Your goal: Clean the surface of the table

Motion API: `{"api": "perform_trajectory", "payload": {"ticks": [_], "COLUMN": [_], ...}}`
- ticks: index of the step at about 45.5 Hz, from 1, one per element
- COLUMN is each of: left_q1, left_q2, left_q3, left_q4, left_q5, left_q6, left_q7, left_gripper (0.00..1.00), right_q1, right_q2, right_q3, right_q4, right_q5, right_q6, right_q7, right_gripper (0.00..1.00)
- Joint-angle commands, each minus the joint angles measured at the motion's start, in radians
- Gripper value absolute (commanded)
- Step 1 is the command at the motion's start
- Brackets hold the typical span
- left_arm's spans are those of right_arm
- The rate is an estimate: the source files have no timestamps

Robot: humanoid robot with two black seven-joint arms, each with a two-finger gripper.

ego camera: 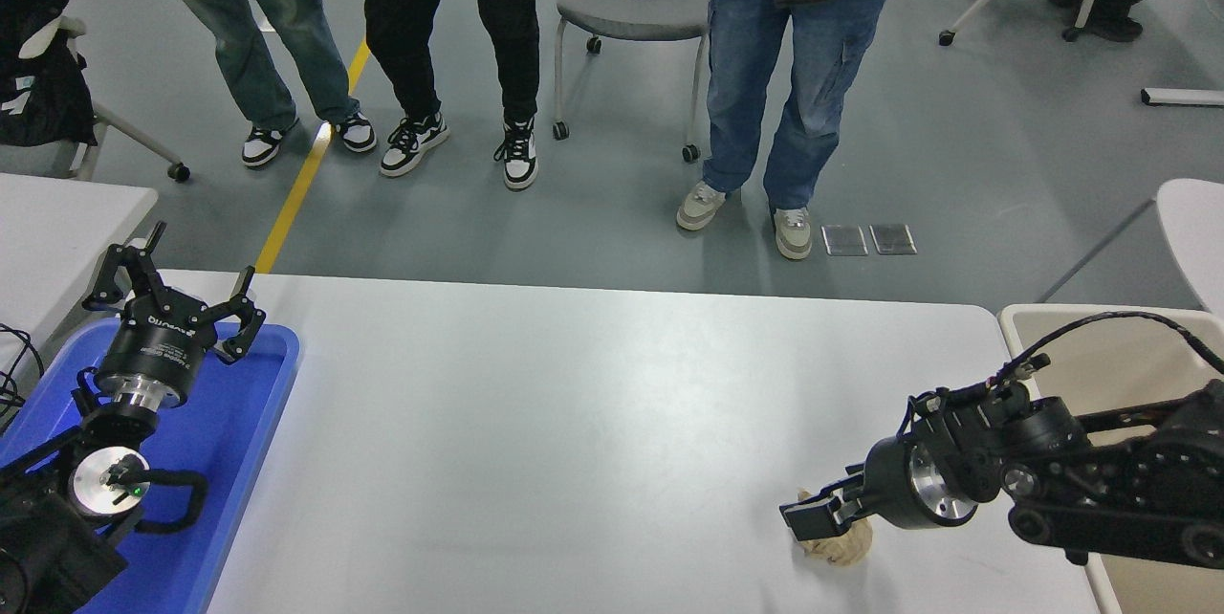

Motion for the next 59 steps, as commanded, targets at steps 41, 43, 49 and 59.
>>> {"api": "perform_trajectory", "payload": {"ticks": [41,43,49,59], "left_q1": [0.000,0.000,0.000,0.000], "left_q2": [0.000,0.000,0.000,0.000], "left_q3": [0.001,-0.001,0.001,-0.001], "left_q4": [0.000,0.000,-0.001,0.000], "left_q5": [0.000,0.000,0.000,0.000], "left_q6": [0.000,0.000,0.000,0.000], "left_q7": [0.000,0.000,0.000,0.000], "left_gripper": [1.00,1.00,1.00,1.00], "right_q1": [-0.102,-0.105,-0.125,-0.126], "right_q2": [0.083,0.083,0.083,0.084], "right_q3": [-0.070,-0.070,-0.069,-0.067], "right_q4": [-0.165,-0.169,-0.181,-0.206], "right_q5": [-0.196,-0.196,-0.196,-0.189], "right_q6": [-0.068,-0.069,-0.072,-0.095], "right_q7": [0.004,0.004,0.004,0.020], "right_gripper": [0.98,0.98,0.97,0.58]}}
